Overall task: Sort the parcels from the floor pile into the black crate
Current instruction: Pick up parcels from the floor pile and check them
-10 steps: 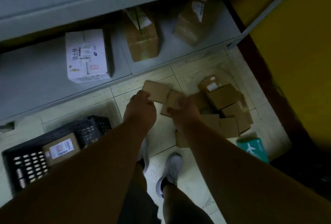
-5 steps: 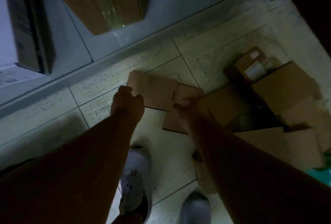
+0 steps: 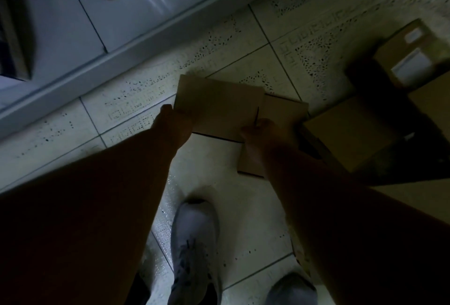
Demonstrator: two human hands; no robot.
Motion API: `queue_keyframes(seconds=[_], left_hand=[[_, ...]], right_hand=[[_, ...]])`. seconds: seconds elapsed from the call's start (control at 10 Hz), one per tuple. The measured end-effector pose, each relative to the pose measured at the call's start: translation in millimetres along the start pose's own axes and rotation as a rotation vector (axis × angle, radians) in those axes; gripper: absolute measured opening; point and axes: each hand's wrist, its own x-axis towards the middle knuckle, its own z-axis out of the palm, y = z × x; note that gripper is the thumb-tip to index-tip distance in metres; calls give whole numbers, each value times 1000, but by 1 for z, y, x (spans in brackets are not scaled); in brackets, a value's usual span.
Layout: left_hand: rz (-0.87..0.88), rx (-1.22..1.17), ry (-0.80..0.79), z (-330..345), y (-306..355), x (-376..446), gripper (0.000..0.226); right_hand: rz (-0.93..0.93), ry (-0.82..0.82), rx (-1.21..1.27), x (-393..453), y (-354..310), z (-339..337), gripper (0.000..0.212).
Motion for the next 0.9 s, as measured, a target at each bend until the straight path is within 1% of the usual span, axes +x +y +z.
queue_keyframes(seconds=[0.1,0.2,0.3,0.4,0.5,0.6,0.7,0.8,0.9], left_hand=[[18,161,-100,-14,5,-13,56],[-10,-306,65,-31,-3,-41,62],[109,-220,159,-48,-14,-88,57],[156,-355,139,-76,-26,-144,67],[148,-377,69,-111,-39,-205,76],[163,-467,-49,-145,-53,-258,76],[201,-480,-42,-173,-64,-307,65],[12,-772,69,-200,-79,-356,57],[-176,-911,147,-217,-105,-397,67]], right_hand=[[126,-69,119,3,-2,-2,38],[74,181,250,-22,-5,-16,31],[49,383,423,-62,-4,-26,24],[-43,488,453,-118,-22,-44,35],[-111,569,380,-176,-39,-65,35],[-112,587,289,-228,-48,-97,38],[-140,555,276,-276,-55,-124,41],[-166,541,213,-325,-67,-136,56],[-173,457,208,-362,-75,-123,44]])
